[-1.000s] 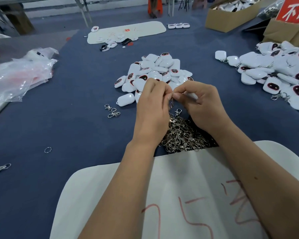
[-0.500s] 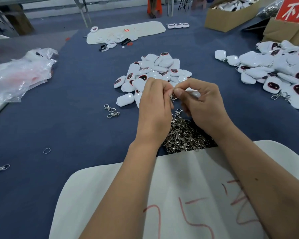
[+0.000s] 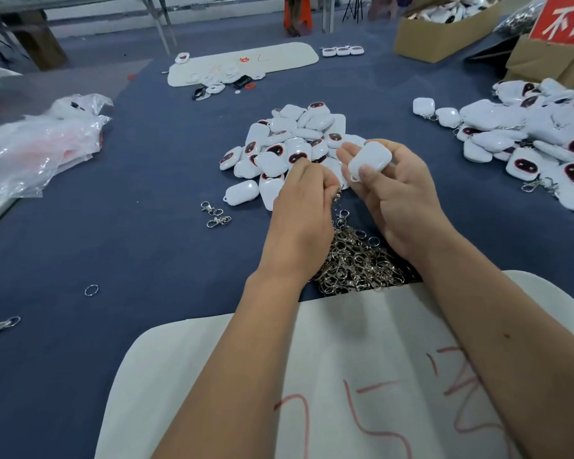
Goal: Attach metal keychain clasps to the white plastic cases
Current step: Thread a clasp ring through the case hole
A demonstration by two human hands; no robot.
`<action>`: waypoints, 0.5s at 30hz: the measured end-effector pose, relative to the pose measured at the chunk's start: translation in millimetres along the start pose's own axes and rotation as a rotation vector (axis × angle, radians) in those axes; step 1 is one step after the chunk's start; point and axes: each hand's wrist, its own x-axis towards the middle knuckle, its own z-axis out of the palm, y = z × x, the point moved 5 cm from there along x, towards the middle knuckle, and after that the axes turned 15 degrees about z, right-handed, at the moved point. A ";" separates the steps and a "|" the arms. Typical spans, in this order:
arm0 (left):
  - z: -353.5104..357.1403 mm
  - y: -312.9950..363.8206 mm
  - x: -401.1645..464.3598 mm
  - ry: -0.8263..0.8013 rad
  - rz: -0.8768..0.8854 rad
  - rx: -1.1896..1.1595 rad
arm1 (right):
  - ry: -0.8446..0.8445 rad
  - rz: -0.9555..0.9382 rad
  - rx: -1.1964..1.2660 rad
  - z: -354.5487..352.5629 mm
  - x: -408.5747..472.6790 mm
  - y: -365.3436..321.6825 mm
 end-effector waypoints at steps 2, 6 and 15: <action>1.6 -0.3 -0.1 -0.018 0.000 -0.011 | 0.033 0.004 0.004 -4.3 1.7 -0.2; 4.0 -0.9 0.6 -0.045 -0.004 -0.008 | 0.039 -0.057 -0.144 -6.2 0.4 -3.2; 3.7 0.3 0.7 -0.069 0.014 0.026 | 0.185 -0.182 -0.310 -6.6 -7.9 -7.9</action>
